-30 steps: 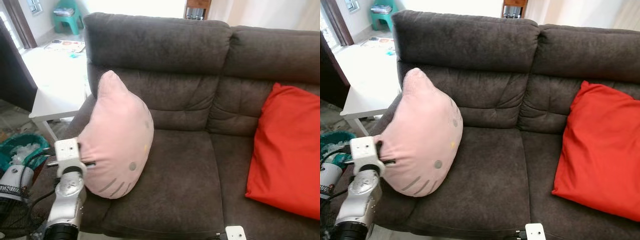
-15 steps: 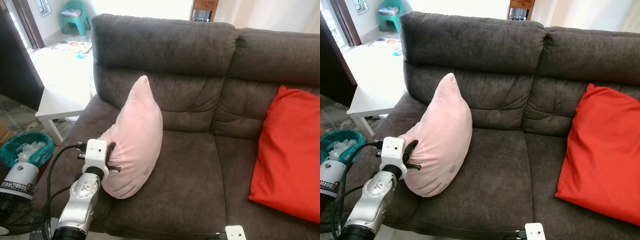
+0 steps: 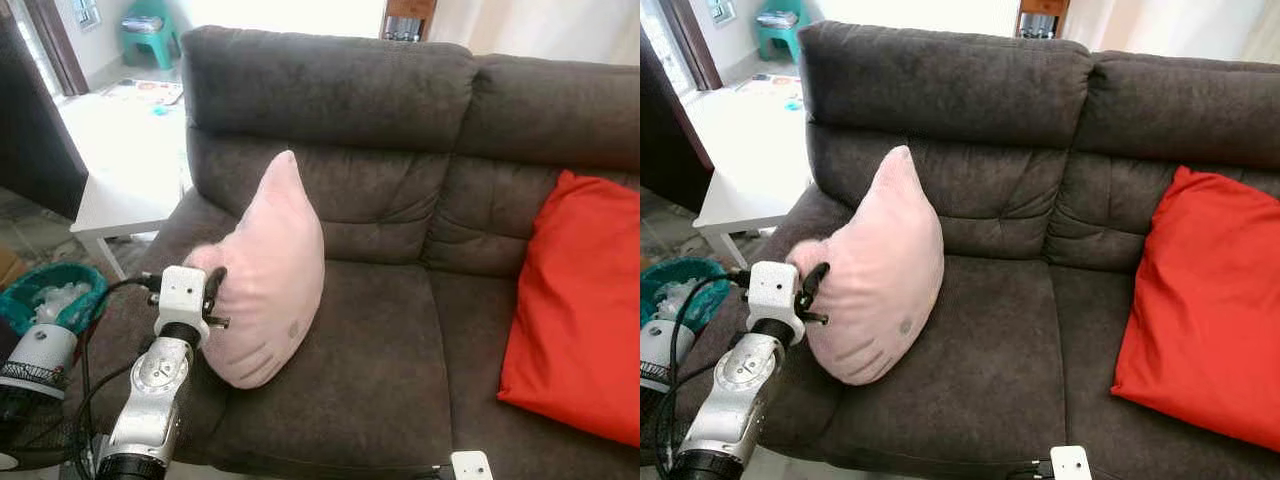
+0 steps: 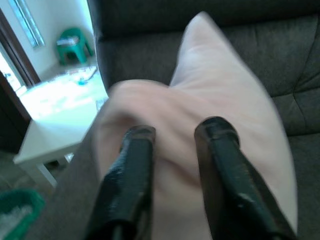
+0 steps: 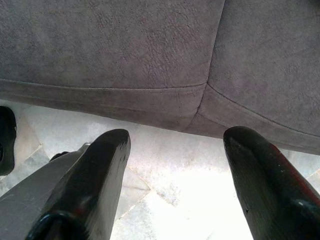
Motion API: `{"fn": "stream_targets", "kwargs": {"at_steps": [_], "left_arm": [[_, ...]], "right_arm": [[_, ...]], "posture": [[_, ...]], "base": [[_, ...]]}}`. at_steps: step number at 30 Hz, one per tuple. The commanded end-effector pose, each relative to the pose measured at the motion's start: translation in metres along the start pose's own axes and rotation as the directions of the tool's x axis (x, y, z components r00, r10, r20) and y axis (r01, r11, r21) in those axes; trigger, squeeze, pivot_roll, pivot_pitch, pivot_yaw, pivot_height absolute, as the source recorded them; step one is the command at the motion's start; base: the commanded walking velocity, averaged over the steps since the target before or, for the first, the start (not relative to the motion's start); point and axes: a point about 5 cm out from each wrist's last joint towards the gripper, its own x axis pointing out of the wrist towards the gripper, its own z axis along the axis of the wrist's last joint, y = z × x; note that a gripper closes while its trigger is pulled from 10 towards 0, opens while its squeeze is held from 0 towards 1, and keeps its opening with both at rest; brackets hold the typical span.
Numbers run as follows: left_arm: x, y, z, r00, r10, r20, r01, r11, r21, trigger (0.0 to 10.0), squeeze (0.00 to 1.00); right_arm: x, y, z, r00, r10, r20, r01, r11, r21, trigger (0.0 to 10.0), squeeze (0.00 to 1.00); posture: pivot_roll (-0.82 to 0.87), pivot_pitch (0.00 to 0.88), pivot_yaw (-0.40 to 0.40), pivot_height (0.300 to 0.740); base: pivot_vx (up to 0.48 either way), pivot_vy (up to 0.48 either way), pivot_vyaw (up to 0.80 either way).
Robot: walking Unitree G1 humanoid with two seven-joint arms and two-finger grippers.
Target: Move the pillow to the sofa from floor
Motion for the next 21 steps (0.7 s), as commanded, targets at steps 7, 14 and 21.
{"fn": "stream_targets", "kwargs": {"at_steps": [7,14,21], "left_arm": [[-0.012,0.017,-0.006,0.995,0.092,-0.024,-0.090,0.993,0.079,10.0,0.87],[-0.024,-0.007,-0.009,1.000,-0.006,-0.004,0.007,0.988,0.157,10.0,0.85],[-0.037,-0.015,-0.018,0.998,0.063,0.008,-0.063,0.978,0.199,10.0,0.00]], "right_arm": [[-0.001,-0.003,-0.004,1.000,-0.015,-0.007,0.015,1.000,0.016,10.0,0.00],[-0.002,-0.003,-0.005,1.000,-0.021,-0.001,0.021,0.999,0.049,10.0,0.00],[-0.003,-0.004,-0.007,0.999,-0.033,-0.002,0.033,0.994,0.105,10.0,0.00]], "posture": [[0.11,0.018,-0.057,0.740],[0.11,0.007,-0.050,0.740],[0.09,0.000,-0.032,0.740]], "base": [[0.000,0.000,0.00],[0.000,0.000,0.00],[0.000,0.000,0.00]]}}
